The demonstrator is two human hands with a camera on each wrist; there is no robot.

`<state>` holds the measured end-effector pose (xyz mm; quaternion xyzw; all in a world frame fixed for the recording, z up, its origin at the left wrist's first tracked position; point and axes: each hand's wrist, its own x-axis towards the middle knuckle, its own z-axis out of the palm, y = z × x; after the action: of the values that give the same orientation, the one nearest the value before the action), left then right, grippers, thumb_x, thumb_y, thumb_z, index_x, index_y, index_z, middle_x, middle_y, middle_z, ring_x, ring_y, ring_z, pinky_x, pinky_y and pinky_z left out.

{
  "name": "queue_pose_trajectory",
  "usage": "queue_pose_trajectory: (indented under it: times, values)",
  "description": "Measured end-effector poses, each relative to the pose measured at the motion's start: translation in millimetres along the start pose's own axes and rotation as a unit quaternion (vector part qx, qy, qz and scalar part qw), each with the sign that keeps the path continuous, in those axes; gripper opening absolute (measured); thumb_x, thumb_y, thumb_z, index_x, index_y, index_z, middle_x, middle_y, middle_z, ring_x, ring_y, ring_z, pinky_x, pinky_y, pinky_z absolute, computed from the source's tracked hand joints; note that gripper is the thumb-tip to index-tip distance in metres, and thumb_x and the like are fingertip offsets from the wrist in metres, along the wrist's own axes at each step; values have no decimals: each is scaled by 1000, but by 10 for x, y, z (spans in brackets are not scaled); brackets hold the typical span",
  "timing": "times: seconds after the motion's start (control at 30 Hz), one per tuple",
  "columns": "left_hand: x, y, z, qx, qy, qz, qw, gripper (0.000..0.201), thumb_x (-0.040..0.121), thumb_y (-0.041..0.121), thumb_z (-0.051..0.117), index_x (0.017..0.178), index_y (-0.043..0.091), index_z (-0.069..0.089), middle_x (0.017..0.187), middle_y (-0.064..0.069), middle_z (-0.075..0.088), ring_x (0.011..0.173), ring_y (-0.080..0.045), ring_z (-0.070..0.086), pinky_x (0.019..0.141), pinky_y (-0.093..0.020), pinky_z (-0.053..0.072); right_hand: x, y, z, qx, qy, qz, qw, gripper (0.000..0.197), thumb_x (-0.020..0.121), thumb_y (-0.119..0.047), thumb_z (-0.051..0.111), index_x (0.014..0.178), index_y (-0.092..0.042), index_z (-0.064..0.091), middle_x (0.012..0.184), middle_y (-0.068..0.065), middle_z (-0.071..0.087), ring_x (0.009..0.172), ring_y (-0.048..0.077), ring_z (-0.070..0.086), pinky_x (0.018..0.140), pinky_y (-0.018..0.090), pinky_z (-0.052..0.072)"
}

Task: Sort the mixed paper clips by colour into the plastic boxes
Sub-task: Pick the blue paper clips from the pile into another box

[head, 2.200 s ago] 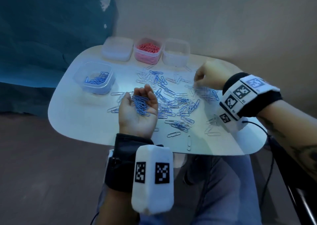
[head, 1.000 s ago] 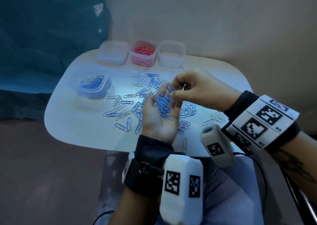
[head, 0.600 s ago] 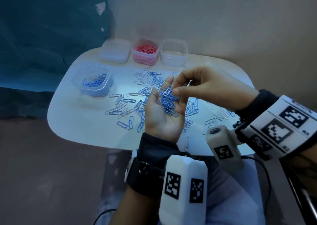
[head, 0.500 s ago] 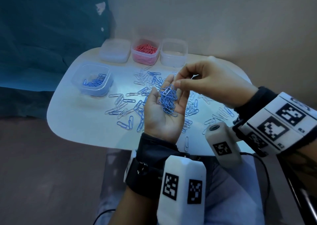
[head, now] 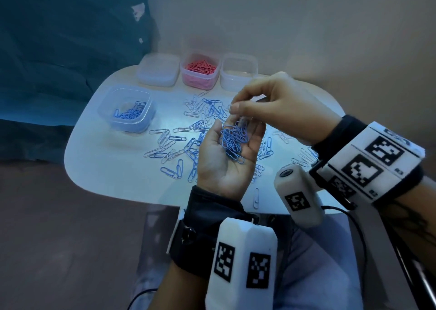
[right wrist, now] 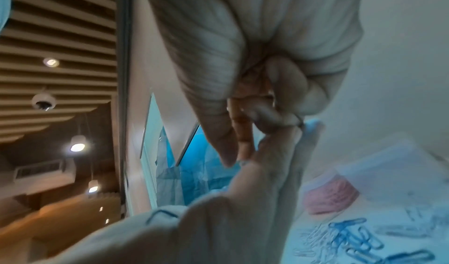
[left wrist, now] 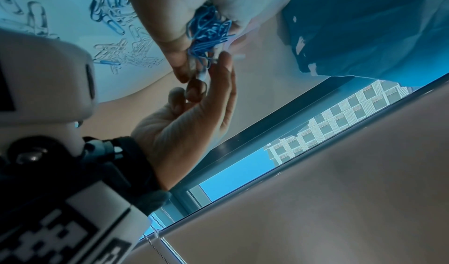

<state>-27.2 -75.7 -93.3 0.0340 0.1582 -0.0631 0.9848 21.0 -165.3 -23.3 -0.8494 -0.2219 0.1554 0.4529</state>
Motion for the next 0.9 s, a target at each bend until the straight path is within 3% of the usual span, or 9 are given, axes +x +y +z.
queue_pose_trajectory:
  times: [0.1,0.23,0.33,0.4,0.5,0.6,0.73,0.83,0.9]
  values:
    - [5,12,-29,9,-8,4,1000,47,97,29,27,103,-4,60,100,-22,66,100,-24,63,76,-44,52,27,78,-90,67,44,14,997,14,88,-2,56,76,-7,60,56,-4,57,37,-3,45,39,5,32]
    - [54,135,-119,-21,-25,13,999,44,89,30,35,96,-1,66,98,-18,68,102,-29,62,74,-45,53,121,279,-232,-133,77,77,985,14,90,-11,54,78,-12,60,69,1,55,45,-1,41,37,3,30]
    - [87,280,-178,-63,12,42,997,34,80,18,42,72,-3,67,75,-12,69,71,-31,70,62,-36,57,141,442,-220,-275,13,124,953,12,91,-12,53,85,-10,63,70,-3,53,57,3,42,45,3,32]
    - [67,420,-203,-74,41,72,994,27,77,11,43,63,1,63,64,-7,65,62,-26,69,53,-29,57,183,496,-184,-285,-8,149,947,15,89,-8,53,91,-3,66,77,3,60,67,16,51,58,17,41]
    - [4,647,-219,-97,49,118,987,24,76,6,42,61,1,60,62,-7,63,60,-26,68,51,-30,56,306,477,-129,-346,-2,140,928,17,86,-11,55,99,-7,66,95,10,64,88,27,58,76,32,47]
    - [-84,790,-212,-110,44,144,982,22,77,5,41,66,2,59,62,-6,64,62,-26,69,56,-32,56,536,354,50,-379,41,67,922,23,86,-11,54,107,-12,62,109,11,61,103,31,57,82,34,46]
    - [-182,820,-177,-114,47,157,980,18,78,5,40,74,7,57,61,-4,62,62,-26,68,62,-31,55,914,261,285,-391,-74,34,917,40,85,-25,64,121,-10,57,117,9,61,109,27,56,92,37,47]
    - [-208,812,-161,-110,48,156,981,17,79,5,40,74,7,57,61,-3,62,62,-25,69,62,-30,54,1066,276,374,-411,-102,52,905,29,82,-34,66,87,-6,61,86,7,61,91,28,57,70,31,48]
    - [-201,814,-161,-106,54,157,980,18,78,5,40,72,7,57,61,-3,62,63,-24,69,62,-28,54,1130,333,403,-398,-82,68,911,32,81,-34,68,89,-3,61,88,8,62,91,29,59,73,33,49]
